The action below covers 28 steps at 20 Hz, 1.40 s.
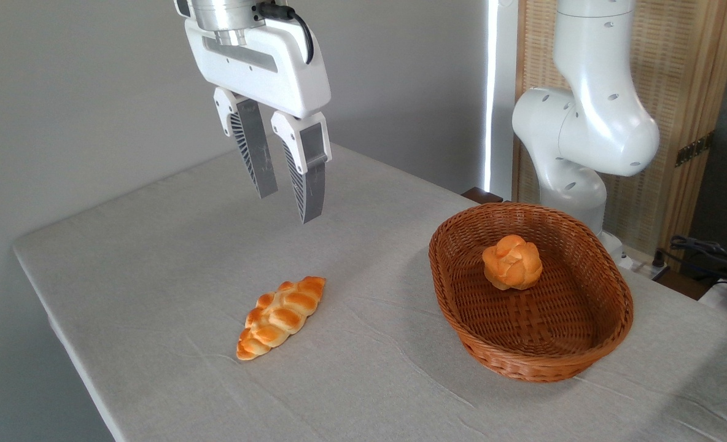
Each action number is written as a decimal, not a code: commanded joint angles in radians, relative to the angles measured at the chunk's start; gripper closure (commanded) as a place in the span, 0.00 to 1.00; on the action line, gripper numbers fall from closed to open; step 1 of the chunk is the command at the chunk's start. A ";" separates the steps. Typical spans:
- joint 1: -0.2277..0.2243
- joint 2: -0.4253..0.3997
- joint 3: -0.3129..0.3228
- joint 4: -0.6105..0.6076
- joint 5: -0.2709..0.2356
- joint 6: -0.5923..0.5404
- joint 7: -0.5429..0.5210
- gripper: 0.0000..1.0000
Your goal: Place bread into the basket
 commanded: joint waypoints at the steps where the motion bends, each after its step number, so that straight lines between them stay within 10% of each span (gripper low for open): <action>1: 0.000 -0.001 0.005 0.007 0.004 0.007 -0.008 0.00; 28: -0.008 0.002 -0.015 -0.010 -0.007 0.007 -0.115 0.00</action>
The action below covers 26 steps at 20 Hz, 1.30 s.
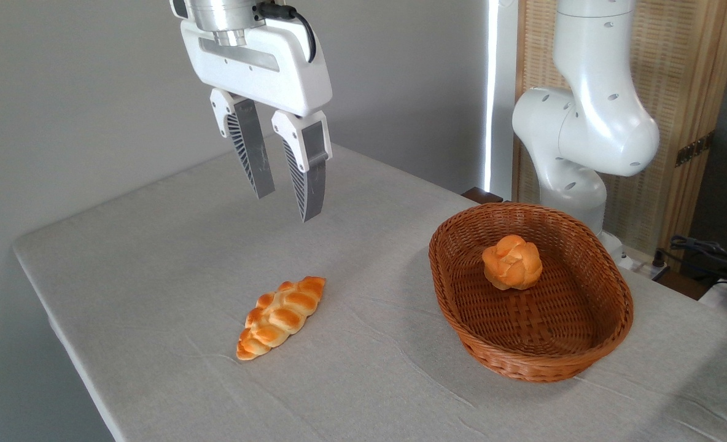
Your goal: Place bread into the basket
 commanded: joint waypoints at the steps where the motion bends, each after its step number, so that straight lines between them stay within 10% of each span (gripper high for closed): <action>1: -0.005 0.002 -0.009 -0.008 -0.006 0.007 -0.050 0.00; 26: -0.028 0.044 -0.061 -0.175 -0.041 0.175 -0.050 0.00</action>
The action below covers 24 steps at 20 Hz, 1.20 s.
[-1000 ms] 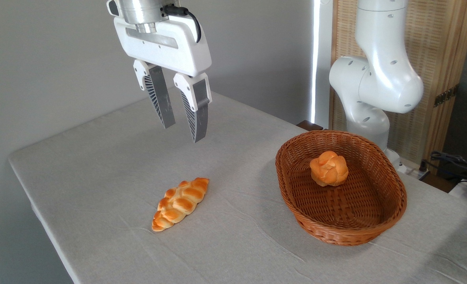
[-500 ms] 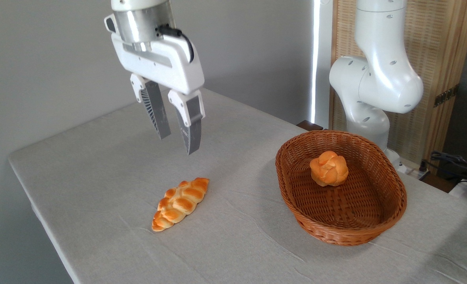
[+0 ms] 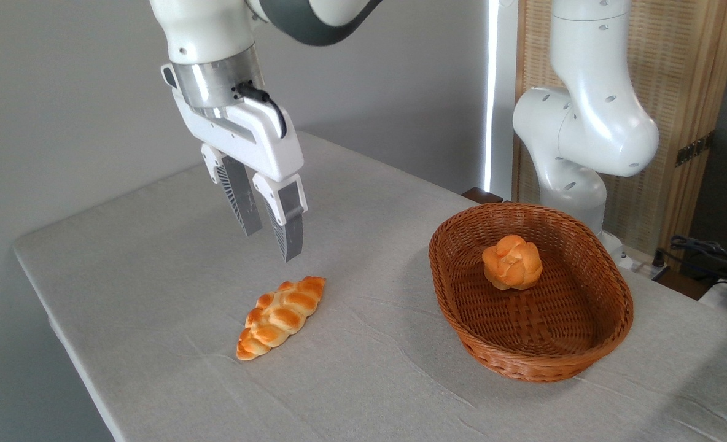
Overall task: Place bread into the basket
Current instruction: 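Lower the open gripper down onto the braided bread roll, then close the gripper around the middle of the braided roll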
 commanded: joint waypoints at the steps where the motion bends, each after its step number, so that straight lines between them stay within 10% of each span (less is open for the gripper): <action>1: -0.007 -0.007 -0.004 -0.044 -0.013 0.032 -0.017 0.00; 20: -0.023 0.048 -0.082 -0.233 -0.010 0.264 -0.075 0.00; 24: -0.023 0.064 -0.084 -0.233 0.053 0.264 -0.080 0.00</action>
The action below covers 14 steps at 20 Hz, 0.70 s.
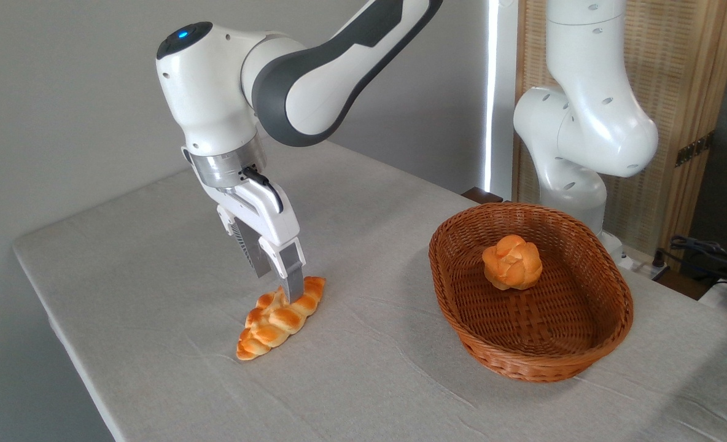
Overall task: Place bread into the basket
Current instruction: 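Close the gripper around the middle of the braided roll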
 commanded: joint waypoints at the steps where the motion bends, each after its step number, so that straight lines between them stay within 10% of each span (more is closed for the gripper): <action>1: -0.001 0.007 0.003 -0.009 0.041 0.021 -0.005 0.00; 14: -0.001 0.028 0.005 -0.029 0.045 0.028 -0.005 0.00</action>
